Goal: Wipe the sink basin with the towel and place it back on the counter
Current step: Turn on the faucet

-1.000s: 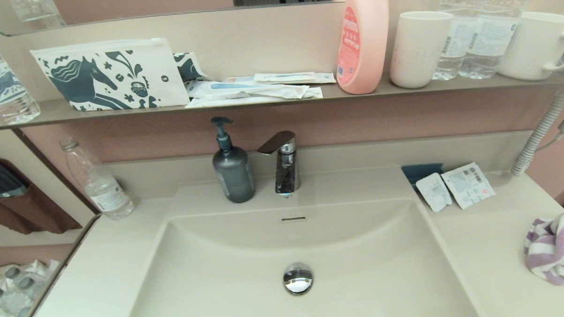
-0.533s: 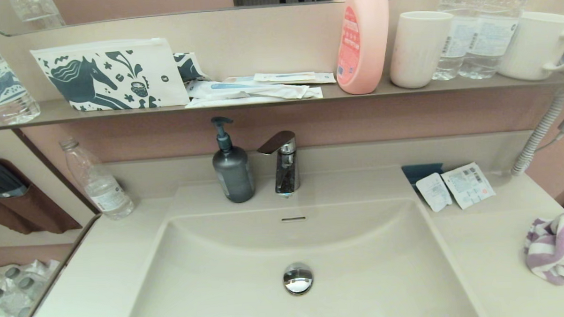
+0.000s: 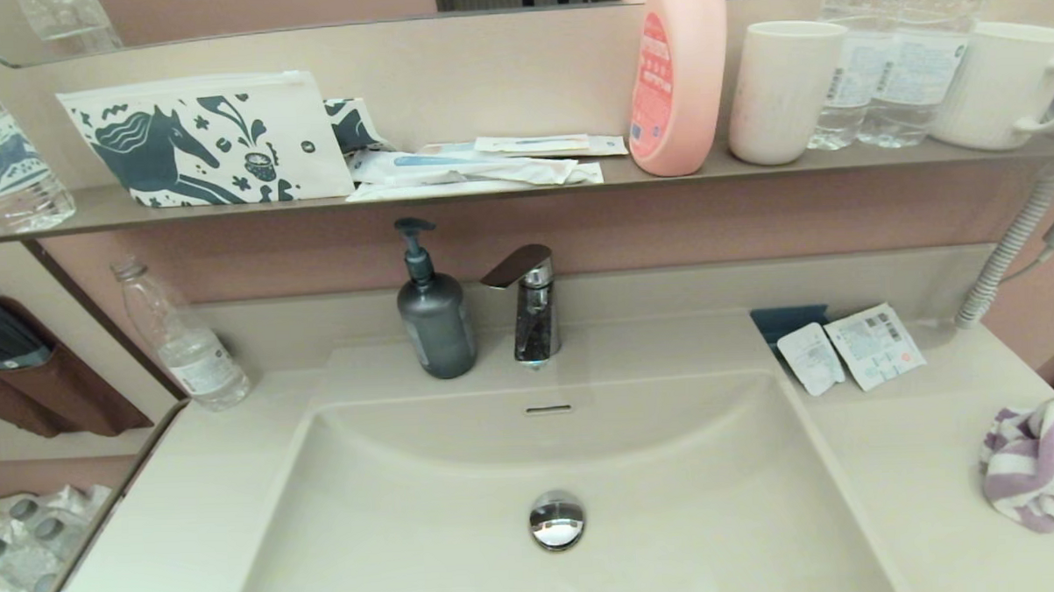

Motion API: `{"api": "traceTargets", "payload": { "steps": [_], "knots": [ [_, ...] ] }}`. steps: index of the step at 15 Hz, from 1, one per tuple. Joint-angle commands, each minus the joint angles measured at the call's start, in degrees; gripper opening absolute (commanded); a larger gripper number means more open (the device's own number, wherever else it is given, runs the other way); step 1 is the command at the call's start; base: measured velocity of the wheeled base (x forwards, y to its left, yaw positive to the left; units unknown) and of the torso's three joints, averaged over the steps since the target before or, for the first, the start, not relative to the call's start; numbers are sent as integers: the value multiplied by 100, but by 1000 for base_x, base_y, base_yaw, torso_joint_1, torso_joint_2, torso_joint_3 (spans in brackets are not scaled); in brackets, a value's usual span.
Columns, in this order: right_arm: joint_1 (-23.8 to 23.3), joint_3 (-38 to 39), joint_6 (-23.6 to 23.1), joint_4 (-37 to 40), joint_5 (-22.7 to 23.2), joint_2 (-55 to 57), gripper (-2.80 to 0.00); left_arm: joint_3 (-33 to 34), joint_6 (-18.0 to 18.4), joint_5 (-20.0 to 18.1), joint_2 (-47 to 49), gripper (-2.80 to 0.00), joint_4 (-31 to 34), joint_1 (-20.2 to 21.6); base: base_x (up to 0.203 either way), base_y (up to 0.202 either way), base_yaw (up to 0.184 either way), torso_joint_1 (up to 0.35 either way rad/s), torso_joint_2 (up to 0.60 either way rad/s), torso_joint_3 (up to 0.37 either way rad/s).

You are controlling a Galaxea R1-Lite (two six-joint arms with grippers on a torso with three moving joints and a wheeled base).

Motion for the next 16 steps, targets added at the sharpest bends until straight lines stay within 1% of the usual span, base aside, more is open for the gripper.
{"api": "traceTargets", "payload": {
  "steps": [1,3,6,8,12,14,16],
  "knots": [
    [0,0,1,2,2,0,-280,-207,-4,-10,8,-280,31,0,0,0,0,0,0,0],
    [0,0,1,4,-3,0,-280,-656,-6,-120,270,-280,117,0,0,0,0,0,0,0],
    [0,0,1,4,-3,0,-280,-1258,-27,-280,1101,-280,99,-4,0,0,0,0,0,0],
    [0,0,1,4,-3,0,-280,-1543,-45,-659,1744,-280,88,-2,0,0,0,0,0,0],
    [0,0,1,4,-3,0,-280,-1875,-80,-1190,2975,-280,-24,-6,0,0,0,0,0,0],
    [0,0,1,4,-3,0,-280,-1993,-153,-1421,3656,-280,-324,-33,0,0,0,0,0,0],
    [0,0,1,4,0,0,-280,-2019,-245,-1540,4304,-280,-890,-197,0,0,0,0,0,0]
  ]
}}
